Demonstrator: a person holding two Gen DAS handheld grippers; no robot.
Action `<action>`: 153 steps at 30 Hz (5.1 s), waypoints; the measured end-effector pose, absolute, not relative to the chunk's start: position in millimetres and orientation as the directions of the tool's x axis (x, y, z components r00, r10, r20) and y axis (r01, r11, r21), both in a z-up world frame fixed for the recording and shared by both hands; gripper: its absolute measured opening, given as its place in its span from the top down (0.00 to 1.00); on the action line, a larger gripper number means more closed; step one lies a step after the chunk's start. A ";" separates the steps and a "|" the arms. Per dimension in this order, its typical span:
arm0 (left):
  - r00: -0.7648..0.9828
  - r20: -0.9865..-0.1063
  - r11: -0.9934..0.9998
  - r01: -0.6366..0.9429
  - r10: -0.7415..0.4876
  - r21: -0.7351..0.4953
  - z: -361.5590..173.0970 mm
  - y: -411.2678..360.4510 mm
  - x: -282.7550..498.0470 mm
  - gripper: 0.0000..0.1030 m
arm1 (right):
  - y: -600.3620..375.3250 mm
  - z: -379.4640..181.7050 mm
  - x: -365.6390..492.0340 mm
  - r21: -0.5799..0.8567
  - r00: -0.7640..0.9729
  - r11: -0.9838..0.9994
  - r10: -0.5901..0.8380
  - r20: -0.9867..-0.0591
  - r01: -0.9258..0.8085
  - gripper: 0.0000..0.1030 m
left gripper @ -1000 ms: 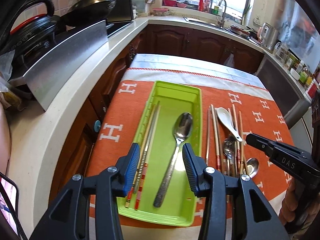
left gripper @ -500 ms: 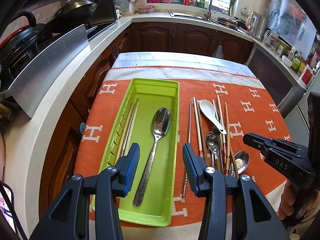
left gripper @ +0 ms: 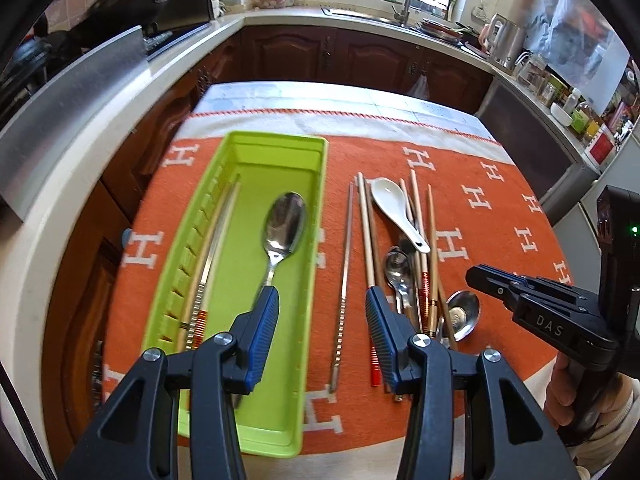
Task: Organize utensils
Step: 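Withdraw both open tools from the tray back toward the utensil pile, then grasp a steel chopstick with the left tool while the right tool grasps a wooden chopstick, then carry both chopsticks over the green tray and open both tools to drop them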
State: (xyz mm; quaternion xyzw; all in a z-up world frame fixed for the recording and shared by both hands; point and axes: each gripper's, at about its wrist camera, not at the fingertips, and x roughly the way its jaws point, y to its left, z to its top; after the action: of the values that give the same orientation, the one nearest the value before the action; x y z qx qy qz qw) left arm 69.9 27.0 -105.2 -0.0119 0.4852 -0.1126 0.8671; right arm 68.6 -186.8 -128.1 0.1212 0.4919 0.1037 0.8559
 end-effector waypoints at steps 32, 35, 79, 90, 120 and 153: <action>0.367 -0.891 0.958 0.196 -0.268 -0.208 -166.8 -9.1 120.6 0.78 | -192.0 -170.0 120.1 0.412 0.415 0.911 0.361 -0.835 0.035 0.84; 0.370 -0.892 0.960 0.195 -0.260 -0.199 -168.5 -11.9 124.7 0.79 | -196.4 -172.0 120.9 0.432 0.412 0.901 0.381 -0.828 0.035 0.87; 0.326 -0.945 0.966 0.238 0.023 0.106 -181.4 -59.0 140.2 0.94 | -239.2 -161.5 102.3 0.611 0.444 0.792 0.542 -0.713 0.014 0.92; 0.327 -0.945 0.967 0.233 0.021 0.102 -184.8 -53.2 143.4 0.89 | -248.3 -162.8 98.1 0.626 0.452 0.780 0.550 -0.702 0.024 0.92; 0.591 -0.806 0.996 0.085 -0.031 0.025 -86.4 33.1 75.1 0.97 | -183.4 -107.6 89.7 0.739 0.358 0.664 0.720 -0.594 -0.109 0.93; 0.622 -0.782 0.999 0.008 0.023 0.035 -108.2 103.7 87.7 0.55 | -59.4 -130.1 135.9 0.554 0.280 0.830 0.549 -0.787 -0.070 0.76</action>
State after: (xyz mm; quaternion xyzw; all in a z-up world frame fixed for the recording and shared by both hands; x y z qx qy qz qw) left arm 87.7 103.7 -108.2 0.0175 0.4346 0.0042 0.9005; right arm 135.9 -59.4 -130.1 0.2121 0.5655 0.2006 0.7713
